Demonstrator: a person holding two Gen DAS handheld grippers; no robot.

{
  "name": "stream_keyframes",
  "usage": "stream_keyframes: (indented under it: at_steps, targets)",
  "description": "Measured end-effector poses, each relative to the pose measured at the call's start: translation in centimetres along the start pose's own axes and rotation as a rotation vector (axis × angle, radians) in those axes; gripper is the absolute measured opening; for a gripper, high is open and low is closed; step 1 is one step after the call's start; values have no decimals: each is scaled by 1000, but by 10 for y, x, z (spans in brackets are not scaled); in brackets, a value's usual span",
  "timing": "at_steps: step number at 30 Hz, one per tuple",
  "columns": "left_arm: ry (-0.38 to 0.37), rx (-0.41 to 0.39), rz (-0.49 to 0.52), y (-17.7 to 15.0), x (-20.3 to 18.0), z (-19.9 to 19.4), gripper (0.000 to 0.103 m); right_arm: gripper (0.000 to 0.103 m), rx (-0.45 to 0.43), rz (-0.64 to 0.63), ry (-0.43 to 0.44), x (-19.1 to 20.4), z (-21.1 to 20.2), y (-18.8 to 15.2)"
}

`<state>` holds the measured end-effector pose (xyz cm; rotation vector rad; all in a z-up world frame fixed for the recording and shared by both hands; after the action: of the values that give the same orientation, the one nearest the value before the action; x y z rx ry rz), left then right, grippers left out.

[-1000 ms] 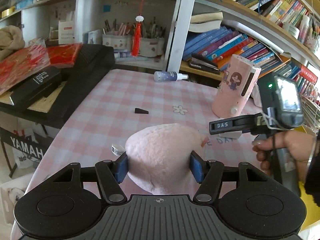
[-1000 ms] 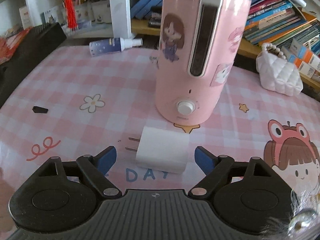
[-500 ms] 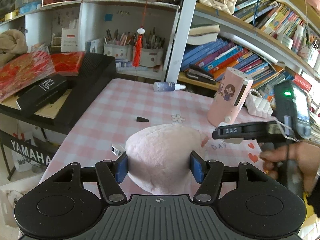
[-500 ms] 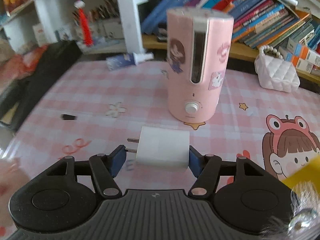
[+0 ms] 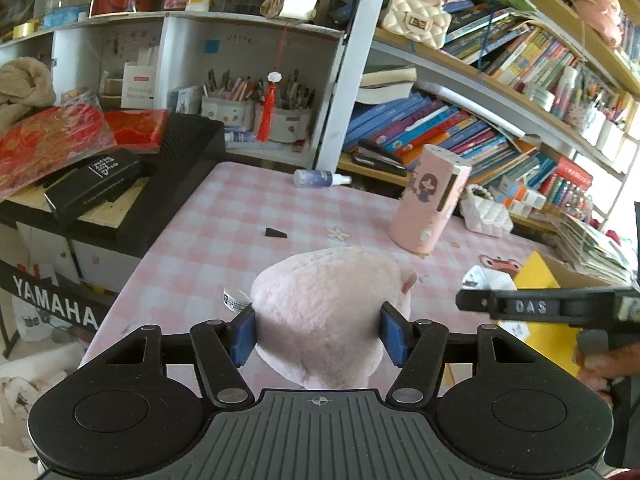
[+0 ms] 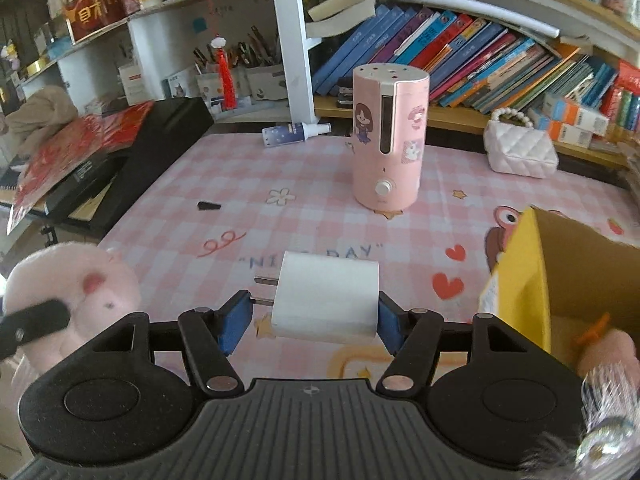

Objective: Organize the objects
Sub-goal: 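Lift the pig and charger and carry both toward the yellow box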

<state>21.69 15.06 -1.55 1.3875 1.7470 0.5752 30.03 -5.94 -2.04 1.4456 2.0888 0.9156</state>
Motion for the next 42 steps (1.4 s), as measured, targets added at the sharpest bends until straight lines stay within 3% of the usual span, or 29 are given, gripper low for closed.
stream_keyframes:
  at_steps: [10,22,42]
  targets:
    - [-54,-13,19,-24,2,-44,61,62,19,18,-46,22,-47,-52]
    - [-136,29,94,-53,-5,-81,61,62,16,90,-100,43,-98,-105]
    - [-297,109,233,-96,-39,-108,61,62,32,278,-244,34,-162,-185]
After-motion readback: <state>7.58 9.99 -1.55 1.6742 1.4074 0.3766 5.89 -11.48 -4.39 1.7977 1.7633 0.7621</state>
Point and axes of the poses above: each gripper's, at about its wrist camera, not at the fingertips, and z roughly the way its jaws point, x to its left, y to its top, the point moved 5 cm from there along z, roughly the way its jaws point, and after that the axes turned 6 degrees about -z, right-handed, at the moved point
